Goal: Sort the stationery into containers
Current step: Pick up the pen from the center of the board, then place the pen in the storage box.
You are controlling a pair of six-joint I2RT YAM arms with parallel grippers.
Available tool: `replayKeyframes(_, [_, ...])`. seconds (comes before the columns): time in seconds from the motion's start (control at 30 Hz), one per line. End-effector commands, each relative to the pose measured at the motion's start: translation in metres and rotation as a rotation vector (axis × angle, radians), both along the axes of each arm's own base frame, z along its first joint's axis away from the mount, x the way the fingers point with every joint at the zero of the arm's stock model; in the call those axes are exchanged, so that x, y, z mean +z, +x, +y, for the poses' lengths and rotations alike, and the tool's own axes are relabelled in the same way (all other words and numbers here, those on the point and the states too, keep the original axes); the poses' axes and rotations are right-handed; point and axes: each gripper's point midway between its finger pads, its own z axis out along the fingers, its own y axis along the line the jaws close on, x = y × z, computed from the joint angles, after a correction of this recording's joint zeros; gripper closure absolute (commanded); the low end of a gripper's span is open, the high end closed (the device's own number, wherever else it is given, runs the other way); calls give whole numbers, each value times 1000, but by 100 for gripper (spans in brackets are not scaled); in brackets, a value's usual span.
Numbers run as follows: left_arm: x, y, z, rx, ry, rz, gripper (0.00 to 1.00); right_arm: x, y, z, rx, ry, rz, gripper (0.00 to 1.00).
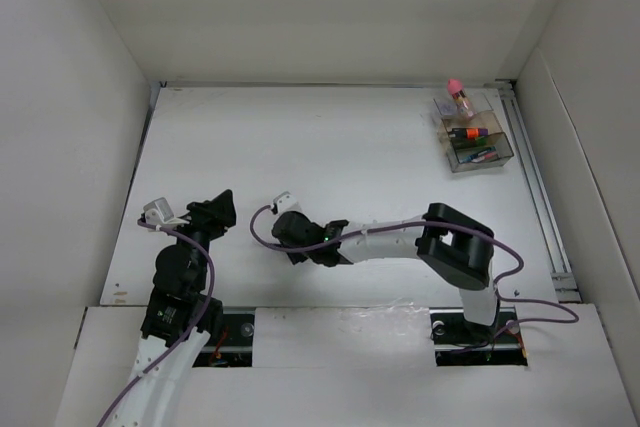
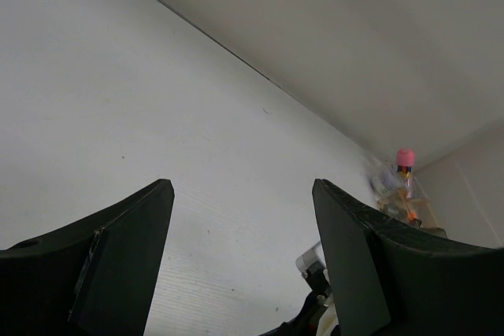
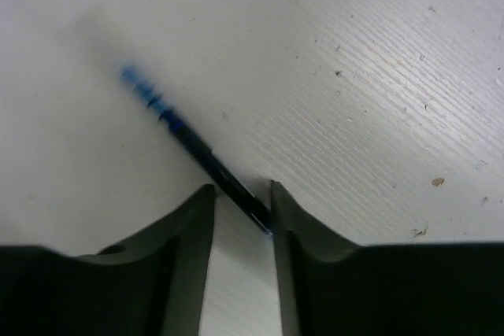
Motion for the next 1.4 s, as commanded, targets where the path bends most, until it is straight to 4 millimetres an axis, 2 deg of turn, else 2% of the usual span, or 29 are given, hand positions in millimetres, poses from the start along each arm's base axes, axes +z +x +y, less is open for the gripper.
replayKeyframes(0.0, [25, -4, 2, 3, -28, -72, 32, -29, -26, -26, -41, -32, 108, 61])
replayKeyframes(0.07, [23, -3, -1, -7, -24, -64, 32, -36, -29, -35, -75, -24, 118, 74])
replayKeyframes(0.2, [22, -1, -3, -16, -21, -55, 32, -38, -28, -41, -114, -13, 111, 90])
replayKeyframes(0.23, [22, 0, -3, -16, -21, -55, 32, -37, -26, -42, -121, -16, 101, 99])
replayKeyframes(0.37, [20, 1, -5, -26, -18, -46, 32, -27, -22, -38, -135, 15, 84, 100])
replayKeyframes(0.43, [20, 1, -5, -26, -18, -46, 32, -8, -19, -29, -146, 83, 75, 100])
replayKeyframes(0.5, [20, 1, -5, -26, -18, -46, 32, 8, 0, -31, -202, 136, 47, 100])
replayKeyframes(0.57, [18, 1, -10, -50, -16, -47, 32, 40, 20, -33, -292, 232, 18, 100])
replayKeyframes(0.6, [20, 2, -12, -63, -5, -51, 32, 49, 32, -43, -351, 256, -6, 100])
replayKeyframes(0.63, [19, 2, -16, -84, -5, -58, 32, 60, 55, -57, -430, 298, -23, 100])
replayKeyframes(0.67, [17, 6, -21, -106, 12, -57, 31, 92, 70, -64, -503, 401, -39, 100])
replayKeyframes(0.7, [18, 6, -32, -159, 16, -61, 31, 101, 82, -78, -562, 431, -55, 100])
replayKeyframes(0.73, [17, 8, -38, -192, 36, -57, 31, 119, 111, -103, -672, 481, -104, 100])
replayKeyframes(0.77, [14, 11, -44, -221, 50, -45, 31, 143, 122, -123, -741, 546, -137, 100])
replayKeyframes(0.8, [1, 18, -55, -274, 79, 5, 31, 152, 133, -141, -823, 598, -147, 100])
replayKeyframes(0.83, [-7, 27, -62, -301, 98, 57, 31, 174, 152, -178, -942, 688, -174, 100])
replayKeyframes(0.87, [-7, 25, -65, -319, 99, 57, 31, 168, 162, -197, -992, 674, -187, 100])
replayKeyframes(0.9, [-17, 34, -71, -337, 119, 112, 31, 187, 167, -218, -1060, 770, -192, 100])
replayKeyframes(0.93, [-23, 34, -79, -383, 134, 138, 31, 191, 173, -240, -1122, 802, -207, 100])
replayKeyframes(0.97, [-27, 36, -83, -404, 135, 150, 31, 196, 186, -278, -1213, 840, -238, 100])
replayKeyframes(1.0, [-34, 38, -86, -421, 137, 174, 31, 195, 184, -301, -1270, 865, -255, 100])
replayKeyframes(1.03, [-31, 37, -90, -443, 143, 156, 31, 195, 187, -321, -1337, 905, -261, 100])
replayKeyframes(1.07, [-31, 37, -90, -443, 143, 156, 31, 191, 189, -360, -1433, 921, -302, 100])
replayKeyframes(1.17, [-26, 36, -91, -453, 149, 133, 28, 181, 191, -411, -1579, 980, -323, 100])
replayKeyframes(1.2, [-23, 36, -91, -453, 148, 124, 28, 176, 193, -435, -1616, 1014, -318, 100])
replayKeyframes(1.27, [-26, 35, -93, -467, 148, 123, 27, 171, 198, -451, -1654, 1065, -294, 100])
replayKeyframes(1.3, [-26, 35, -93, -467, 148, 123, 27, 165, 201, -453, -1651, 1083, -245, 100])
replayKeyframes(1.33, [-26, 35, -93, -467, 148, 123, 25, 162, 202, -466, -1682, 1096, -244, 100])
replayKeyframes(1.37, [-26, 35, -93, -467, 148, 123, 25, 154, 205, -469, -1704, 1110, -221, 100])
